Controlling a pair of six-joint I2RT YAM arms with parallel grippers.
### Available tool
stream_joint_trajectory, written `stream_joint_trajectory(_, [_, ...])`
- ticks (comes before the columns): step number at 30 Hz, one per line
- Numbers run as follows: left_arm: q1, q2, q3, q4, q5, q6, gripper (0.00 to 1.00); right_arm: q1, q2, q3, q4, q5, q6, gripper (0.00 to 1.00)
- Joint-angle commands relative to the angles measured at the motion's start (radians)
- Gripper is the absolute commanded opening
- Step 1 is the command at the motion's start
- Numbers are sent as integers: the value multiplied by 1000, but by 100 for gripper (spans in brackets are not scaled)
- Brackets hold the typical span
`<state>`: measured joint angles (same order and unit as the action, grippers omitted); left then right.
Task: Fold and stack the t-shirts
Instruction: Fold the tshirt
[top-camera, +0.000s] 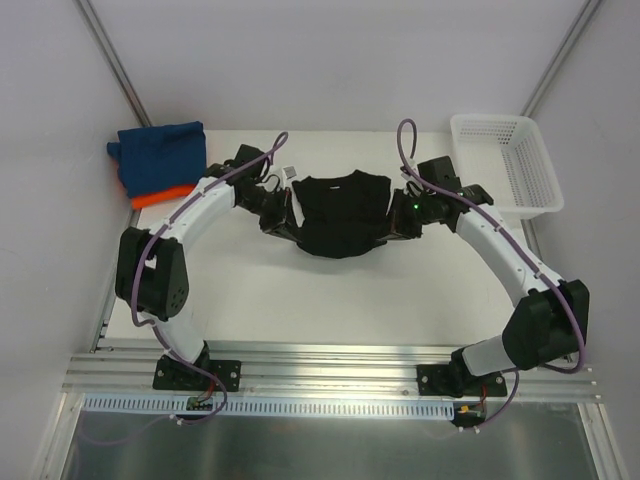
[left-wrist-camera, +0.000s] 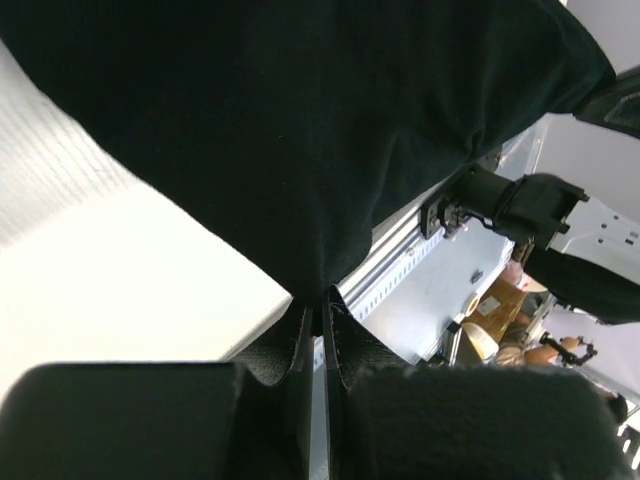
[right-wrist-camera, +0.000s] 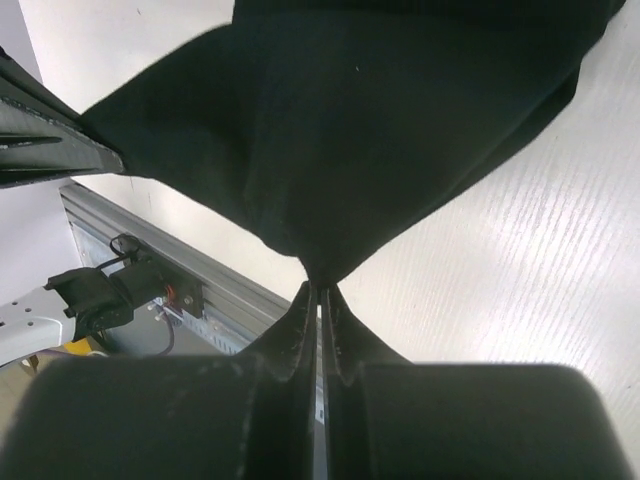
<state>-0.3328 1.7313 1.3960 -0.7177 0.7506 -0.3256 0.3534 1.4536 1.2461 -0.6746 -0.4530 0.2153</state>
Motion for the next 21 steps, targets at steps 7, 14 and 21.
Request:
stream_joint_trajectory(7, [6,48,164,-31,-13,39,0,-37,16,79,41,-10,-4,0])
stream_joint_trajectory(14, [76,218,380,-32,-59,65,0,-106,221,291,112,0,6,0])
stream_joint_trajectory(21, [123,486,639,-9,-125,86,0,-143,521,496,187,22,-4,0])
